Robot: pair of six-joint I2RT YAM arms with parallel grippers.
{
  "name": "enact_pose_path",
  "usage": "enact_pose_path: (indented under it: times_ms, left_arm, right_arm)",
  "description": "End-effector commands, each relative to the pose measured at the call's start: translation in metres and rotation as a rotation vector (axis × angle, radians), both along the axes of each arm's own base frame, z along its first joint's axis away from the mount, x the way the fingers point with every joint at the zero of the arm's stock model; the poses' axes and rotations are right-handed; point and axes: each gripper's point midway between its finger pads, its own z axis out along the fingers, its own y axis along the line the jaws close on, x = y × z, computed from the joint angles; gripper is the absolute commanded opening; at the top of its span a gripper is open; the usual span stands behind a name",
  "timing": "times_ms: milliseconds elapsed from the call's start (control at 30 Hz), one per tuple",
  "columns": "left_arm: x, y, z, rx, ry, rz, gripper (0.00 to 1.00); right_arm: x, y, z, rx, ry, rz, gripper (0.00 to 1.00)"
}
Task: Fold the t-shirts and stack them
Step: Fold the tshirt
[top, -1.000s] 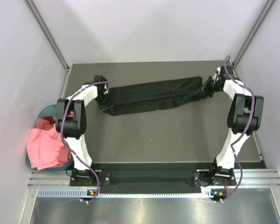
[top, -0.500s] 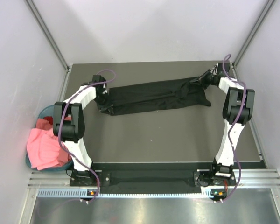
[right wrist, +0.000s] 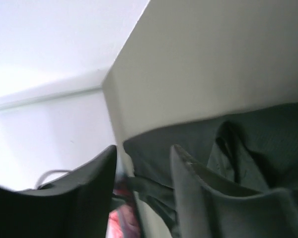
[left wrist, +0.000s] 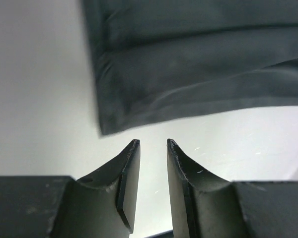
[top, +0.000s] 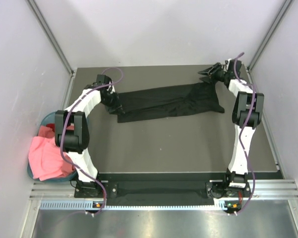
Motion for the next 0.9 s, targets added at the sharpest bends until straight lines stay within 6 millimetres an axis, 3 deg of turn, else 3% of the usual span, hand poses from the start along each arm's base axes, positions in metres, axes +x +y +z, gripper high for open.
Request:
enact_pose_path:
  times_ms: [0, 100, 200, 367, 400, 433, 567, 600, 867]
  left_arm:
    - [0.031, -0.023, 0.018, -0.096, -0.086, -0.037, 0.34]
    - [0.038, -0.022, 0.022, -0.062, -0.113, -0.035, 0.38]
    - [0.041, -0.021, 0.025, -0.016, -0.148, -0.056, 0.41]
    - [0.042, -0.014, 0.028, 0.219, -0.228, -0.172, 0.42]
    - [0.041, -0.015, 0.028, 0.279, -0.245, -0.225, 0.42]
    - [0.038, -0.025, 0.028, 0.332, -0.260, -0.273, 0.43]
    - [0.038, -0.014, 0.020, 0.583, -0.266, -0.308, 0.43]
    - [0.039, -0.014, 0.020, 0.610, -0.266, -0.317, 0.43]
    - [0.045, -0.008, 0.007, 0.798, -0.243, -0.355, 0.44]
  right_arm:
    - [-0.011, -0.007, 0.036, -0.154, -0.044, 0.074, 0.50]
    - [-0.034, -0.017, 0.049, -0.259, -0.048, 0.103, 0.53]
    - [-0.057, -0.021, 0.040, -0.337, -0.036, 0.147, 0.54]
    - [-0.105, -0.021, 0.035, -0.408, -0.010, 0.188, 0.54]
    - [-0.111, -0.020, 0.043, -0.414, -0.021, 0.187, 0.54]
    - [-0.121, -0.019, 0.035, -0.409, 0.000, 0.194, 0.54]
    - [-0.140, -0.013, 0.042, -0.414, -0.006, 0.206, 0.54]
    - [-0.145, -0.008, 0.051, -0.419, -0.021, 0.214, 0.54]
    - [-0.191, 0.010, 0.047, -0.438, 0.003, 0.275, 0.54]
